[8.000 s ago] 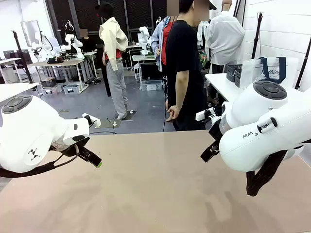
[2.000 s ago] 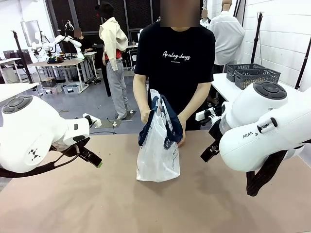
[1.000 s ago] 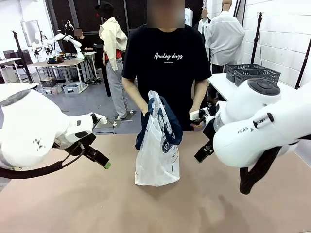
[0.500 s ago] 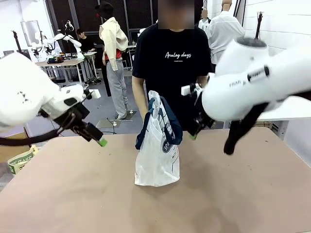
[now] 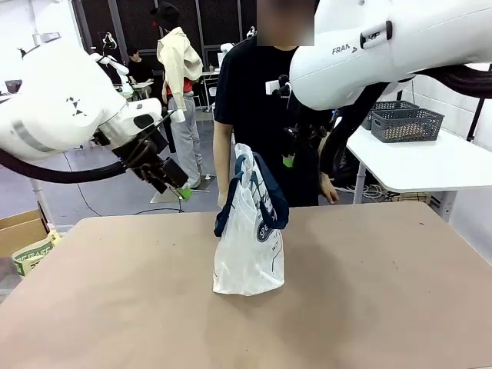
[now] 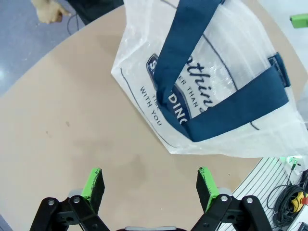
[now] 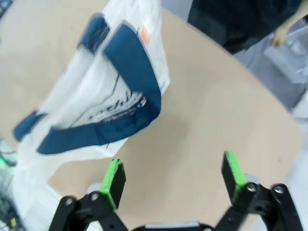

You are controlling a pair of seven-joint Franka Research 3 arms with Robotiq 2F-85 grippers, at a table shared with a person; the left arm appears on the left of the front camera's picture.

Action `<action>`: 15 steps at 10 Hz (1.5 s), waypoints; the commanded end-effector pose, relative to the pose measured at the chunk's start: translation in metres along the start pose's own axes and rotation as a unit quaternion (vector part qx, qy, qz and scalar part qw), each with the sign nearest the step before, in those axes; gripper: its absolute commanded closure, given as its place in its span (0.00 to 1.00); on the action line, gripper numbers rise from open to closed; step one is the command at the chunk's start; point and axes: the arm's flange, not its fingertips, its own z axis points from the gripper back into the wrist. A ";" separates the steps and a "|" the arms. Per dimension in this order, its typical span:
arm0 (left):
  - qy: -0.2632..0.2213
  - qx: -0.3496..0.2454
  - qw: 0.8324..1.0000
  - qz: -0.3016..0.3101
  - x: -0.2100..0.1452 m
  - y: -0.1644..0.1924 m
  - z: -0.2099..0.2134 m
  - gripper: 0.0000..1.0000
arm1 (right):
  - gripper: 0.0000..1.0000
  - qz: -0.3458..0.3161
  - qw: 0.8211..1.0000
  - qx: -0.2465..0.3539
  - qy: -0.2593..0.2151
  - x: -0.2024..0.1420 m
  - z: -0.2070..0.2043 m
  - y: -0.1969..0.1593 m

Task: Transfer purchased items from the store into the shopping bag.
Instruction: Open the Reusable shopping bag in the center of the table.

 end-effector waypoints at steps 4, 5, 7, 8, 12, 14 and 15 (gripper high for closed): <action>0.002 0.001 1.000 0.002 -0.001 0.000 -0.001 0.00 | 0.00 0.000 1.000 0.000 0.001 0.000 0.000 0.001; 0.014 0.003 0.999 0.031 0.009 -0.006 0.003 0.00 | 0.00 -0.037 0.999 0.010 0.035 0.005 -0.009 0.010; 0.036 0.005 0.995 0.095 0.033 -0.019 0.014 0.00 | 0.00 -0.073 0.995 0.016 0.065 0.028 -0.010 0.020; 0.040 -0.003 0.993 0.110 0.042 -0.024 0.014 0.00 | 0.00 -0.084 0.993 0.021 0.078 0.039 -0.014 0.024; 0.057 -0.032 0.991 0.121 0.074 -0.044 0.001 0.00 | 0.00 -0.132 0.988 0.033 0.068 0.065 -0.015 0.024; 0.059 -0.048 0.989 0.125 0.085 -0.056 -0.004 0.00 | 0.00 -0.155 0.985 0.047 0.067 0.072 -0.019 0.022; 0.057 -0.057 0.989 0.126 0.087 -0.060 -0.005 0.00 | 0.00 -0.161 0.983 0.054 0.073 0.074 -0.026 0.022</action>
